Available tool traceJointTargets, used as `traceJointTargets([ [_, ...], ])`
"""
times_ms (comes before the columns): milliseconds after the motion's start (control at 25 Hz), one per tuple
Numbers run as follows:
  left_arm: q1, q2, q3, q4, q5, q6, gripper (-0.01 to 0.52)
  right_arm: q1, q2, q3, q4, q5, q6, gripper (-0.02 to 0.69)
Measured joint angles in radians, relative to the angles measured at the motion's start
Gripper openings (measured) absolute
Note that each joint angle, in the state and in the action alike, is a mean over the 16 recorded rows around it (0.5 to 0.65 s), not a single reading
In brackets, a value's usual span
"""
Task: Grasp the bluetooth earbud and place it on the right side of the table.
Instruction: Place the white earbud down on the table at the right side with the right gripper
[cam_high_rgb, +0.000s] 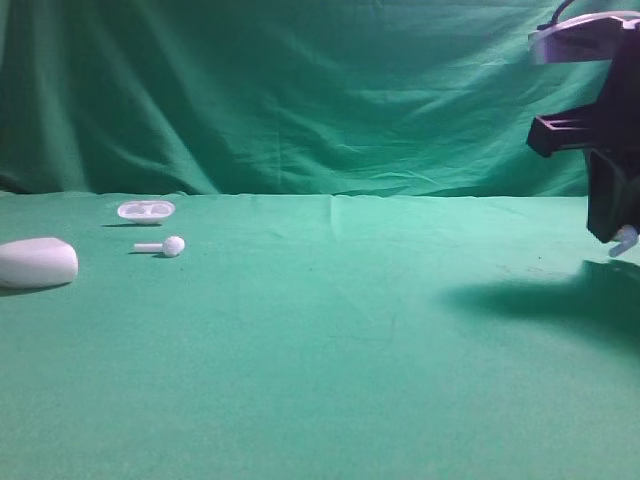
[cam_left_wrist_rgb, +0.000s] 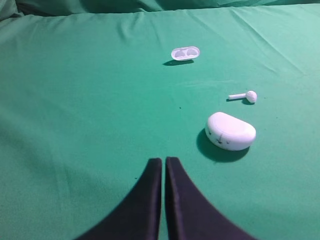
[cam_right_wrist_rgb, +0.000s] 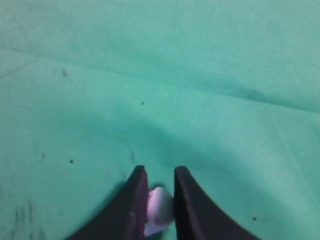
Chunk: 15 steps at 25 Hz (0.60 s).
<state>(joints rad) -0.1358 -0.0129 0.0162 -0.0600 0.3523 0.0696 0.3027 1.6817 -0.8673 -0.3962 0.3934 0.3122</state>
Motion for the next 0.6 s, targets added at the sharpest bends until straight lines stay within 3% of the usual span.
traceJointTargets([
  [400, 0.0, 0.0, 0.0, 0.0, 0.0, 0.0, 0.0, -0.001, 0.03, 0.0, 0.004, -0.052, 0.011, 0.477],
  [600, 0.0, 0.0, 0.0, 0.0, 0.0, 0.0, 0.0, -0.001, 0.029, 0.0, 0.035, -0.027, 0.02, 0.563],
])
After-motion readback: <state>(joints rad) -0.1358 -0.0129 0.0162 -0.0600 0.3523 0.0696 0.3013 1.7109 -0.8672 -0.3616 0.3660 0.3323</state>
